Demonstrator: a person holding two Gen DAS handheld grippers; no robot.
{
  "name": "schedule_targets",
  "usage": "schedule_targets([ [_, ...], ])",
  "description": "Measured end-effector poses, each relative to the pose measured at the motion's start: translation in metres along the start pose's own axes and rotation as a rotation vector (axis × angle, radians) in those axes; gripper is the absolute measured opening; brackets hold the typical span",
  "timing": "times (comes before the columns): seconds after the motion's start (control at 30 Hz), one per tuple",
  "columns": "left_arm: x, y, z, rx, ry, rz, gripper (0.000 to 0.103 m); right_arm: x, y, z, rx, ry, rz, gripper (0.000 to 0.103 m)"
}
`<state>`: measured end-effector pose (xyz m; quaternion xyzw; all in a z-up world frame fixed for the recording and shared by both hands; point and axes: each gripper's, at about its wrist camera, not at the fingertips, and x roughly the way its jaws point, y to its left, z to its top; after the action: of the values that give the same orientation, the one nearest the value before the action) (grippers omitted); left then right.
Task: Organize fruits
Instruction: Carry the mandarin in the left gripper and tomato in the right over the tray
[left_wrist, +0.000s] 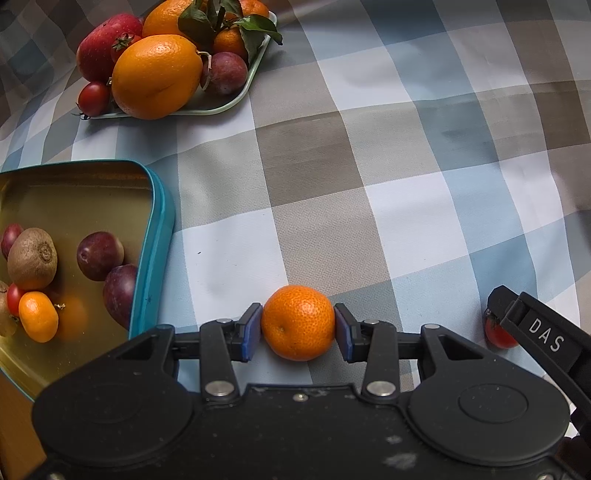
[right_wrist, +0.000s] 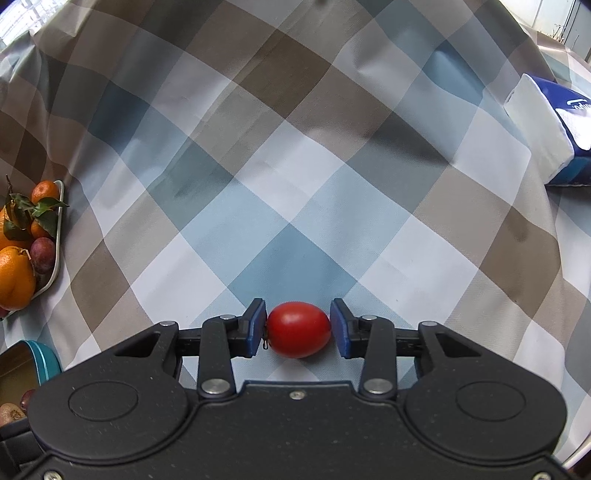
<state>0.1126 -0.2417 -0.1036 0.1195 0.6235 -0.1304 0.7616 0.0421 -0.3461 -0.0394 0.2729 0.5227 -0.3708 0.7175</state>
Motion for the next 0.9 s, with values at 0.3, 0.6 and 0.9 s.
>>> schedule_targets([
  [0.3, -0.002, -0.006, -0.001, 0.019, -0.006, 0.021, 0.044, -0.002, -0.005, -0.001, 0.01, 0.028, 0.011, 0.047],
  [0.6, -0.006, -0.018, -0.005, 0.064, -0.03, 0.069, 0.051, -0.014, -0.018, -0.028, -0.011, 0.059, 0.036, 0.047],
  [0.9, -0.006, -0.013, -0.005, 0.051, -0.029, 0.009, 0.049, -0.029, -0.025, -0.052, -0.024, 0.053, 0.051, 0.046],
])
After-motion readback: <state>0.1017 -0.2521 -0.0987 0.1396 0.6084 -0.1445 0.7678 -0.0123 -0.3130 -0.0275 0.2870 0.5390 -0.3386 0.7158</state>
